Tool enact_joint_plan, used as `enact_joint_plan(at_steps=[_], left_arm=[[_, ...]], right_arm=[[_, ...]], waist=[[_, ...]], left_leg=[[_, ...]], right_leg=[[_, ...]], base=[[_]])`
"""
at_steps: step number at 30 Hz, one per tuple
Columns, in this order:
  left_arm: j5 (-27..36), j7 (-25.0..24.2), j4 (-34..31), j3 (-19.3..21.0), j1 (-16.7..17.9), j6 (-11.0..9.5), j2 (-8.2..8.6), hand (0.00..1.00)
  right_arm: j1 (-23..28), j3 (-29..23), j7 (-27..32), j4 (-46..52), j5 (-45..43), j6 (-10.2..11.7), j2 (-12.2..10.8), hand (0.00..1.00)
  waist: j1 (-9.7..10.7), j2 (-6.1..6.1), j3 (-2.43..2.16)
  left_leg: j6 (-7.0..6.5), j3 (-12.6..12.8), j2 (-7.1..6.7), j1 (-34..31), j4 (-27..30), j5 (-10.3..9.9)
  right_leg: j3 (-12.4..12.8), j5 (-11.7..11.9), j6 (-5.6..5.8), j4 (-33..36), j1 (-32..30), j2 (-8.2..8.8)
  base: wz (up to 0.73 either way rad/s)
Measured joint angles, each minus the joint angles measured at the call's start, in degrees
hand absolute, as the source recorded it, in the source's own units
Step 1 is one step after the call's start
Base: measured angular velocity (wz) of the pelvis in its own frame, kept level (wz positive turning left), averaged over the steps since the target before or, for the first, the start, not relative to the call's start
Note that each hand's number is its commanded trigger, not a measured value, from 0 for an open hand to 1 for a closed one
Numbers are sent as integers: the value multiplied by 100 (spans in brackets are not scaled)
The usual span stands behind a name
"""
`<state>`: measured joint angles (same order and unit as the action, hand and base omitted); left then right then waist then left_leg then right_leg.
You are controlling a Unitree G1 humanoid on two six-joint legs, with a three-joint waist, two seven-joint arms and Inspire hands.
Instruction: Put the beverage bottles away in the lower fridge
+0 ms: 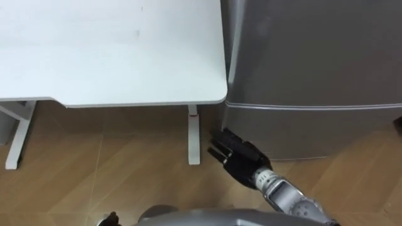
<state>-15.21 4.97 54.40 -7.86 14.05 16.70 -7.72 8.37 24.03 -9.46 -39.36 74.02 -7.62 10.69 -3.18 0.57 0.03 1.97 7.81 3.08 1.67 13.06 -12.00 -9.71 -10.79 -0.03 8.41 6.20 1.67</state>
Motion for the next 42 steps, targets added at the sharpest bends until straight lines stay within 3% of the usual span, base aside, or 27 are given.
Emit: enact_joint_plan(at_steps=[5, 11, 16, 19, 25, 29, 35, 40, 42], left_arm=[[22, 5, -18, 110, 195, -75, -5, 0], [321, -21, -30, 228, 323, -109, -9, 0], [303, -51, 103, 947, 397, -232, 32, 0], [306, -50, 144, 1015, 424, -254, 32, 0], [314, -23, 463, 1417, 330, -467, 35, 0], [315, -14, 554, 1453, 327, -475, 36, 0], [307, -49, 571, 1448, 300, -479, 33, 0], [107, -62, 668, 1441, 271, -478, 33, 0], [107, -61, 754, 1440, 192, -468, 24, 0]], right_arm=[[91, -419, -58, -1253, -18, 4, 15, 0], [84, -1032, -156, -2423, -86, 3, -16, 0], [339, -1551, -270, -3119, -372, -2, -149, 0], [384, -1801, -303, -3404, -363, -9, -188, 0], [463, -2208, -339, -3951, -546, -212, -206, 0], [442, -2378, -340, -4082, -720, -313, -209, 0], [274, -2647, -311, -4052, -2017, -344, -105, 0], [-95, -2556, -92, -3912, -3959, -144, 109, 0], [-151, -2517, 15, -3865, -4333, -83, 114, 0]], waist=[[104, -119, -57], [170, -173, -34], [150, -151, -25], [177, -123, -23], [220, -111, -19], [296, -113, -18], [354, -146, -12], [318, -196, -9], [277, -219, 1]], left_leg=[[0, -32, -33, 140, -38, -1], [-5, -39, -43, 141, 1, -5], [-6, -49, -45, 234, -33, -7], [-15, -46, -50, 266, -36, -18], [-16, -47, -54, 292, -44, -19], [-17, -46, -55, 298, -46, -19], [-18, -45, -57, 306, -24, -18], [-18, 24, -55, 406, -76, -17], [-18, 23, -58, 429, -91, -17]], right_leg=[[-8, -38, 34, -84, 180, 17], [-35, -44, 42, -75, 210, 24], [-20, -57, 45, -88, 299, 26], [-29, -66, 47, -76, 314, 30], [-4, -89, 47, -71, 314, 35], [22, -89, 47, -68, 315, 35], [19, -88, 46, -64, 292, 38], [87, -88, 46, -62, 323, 38], [102, -88, 47, -69, 347, 41]], base=[[6], [2], [0], [-2], [0], [0], [0], [-7], [-2]])
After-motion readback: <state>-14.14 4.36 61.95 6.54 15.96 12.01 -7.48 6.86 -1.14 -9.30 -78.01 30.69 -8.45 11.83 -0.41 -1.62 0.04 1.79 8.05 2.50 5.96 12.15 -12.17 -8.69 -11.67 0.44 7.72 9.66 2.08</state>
